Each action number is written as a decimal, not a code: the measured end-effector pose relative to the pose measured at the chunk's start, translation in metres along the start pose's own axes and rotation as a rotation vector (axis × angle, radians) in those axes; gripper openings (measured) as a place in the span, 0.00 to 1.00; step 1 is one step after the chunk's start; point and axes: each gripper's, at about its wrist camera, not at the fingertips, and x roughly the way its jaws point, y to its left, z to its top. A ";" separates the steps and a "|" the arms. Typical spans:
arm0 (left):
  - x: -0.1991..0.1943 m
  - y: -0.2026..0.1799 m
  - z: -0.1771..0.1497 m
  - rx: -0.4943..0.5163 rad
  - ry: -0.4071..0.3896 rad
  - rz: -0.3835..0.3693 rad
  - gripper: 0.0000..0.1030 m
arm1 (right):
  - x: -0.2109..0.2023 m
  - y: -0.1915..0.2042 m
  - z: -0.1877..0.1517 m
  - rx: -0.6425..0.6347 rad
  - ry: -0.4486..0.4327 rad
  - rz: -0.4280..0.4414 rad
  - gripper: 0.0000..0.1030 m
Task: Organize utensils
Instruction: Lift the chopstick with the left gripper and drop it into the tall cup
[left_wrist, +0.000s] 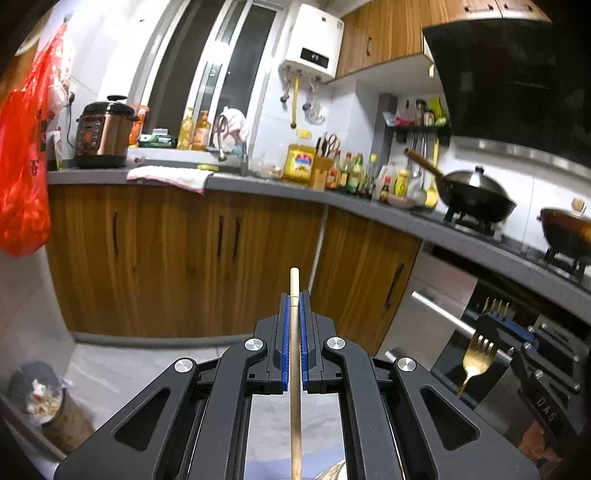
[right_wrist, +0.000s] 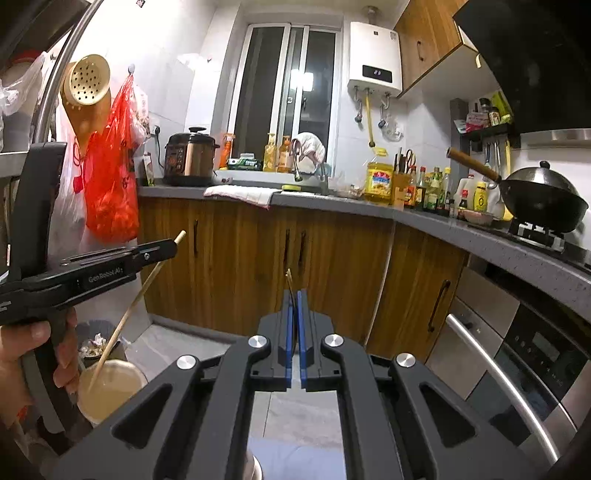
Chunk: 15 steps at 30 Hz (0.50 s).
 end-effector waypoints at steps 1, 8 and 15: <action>0.000 0.000 -0.002 0.013 0.004 0.011 0.05 | 0.000 0.001 -0.001 0.000 0.001 0.002 0.02; 0.001 0.004 -0.012 0.024 0.005 0.028 0.05 | 0.001 0.003 -0.011 0.013 0.014 0.009 0.02; -0.013 0.000 -0.028 0.057 0.014 0.017 0.06 | -0.002 0.005 -0.017 -0.015 0.026 0.011 0.02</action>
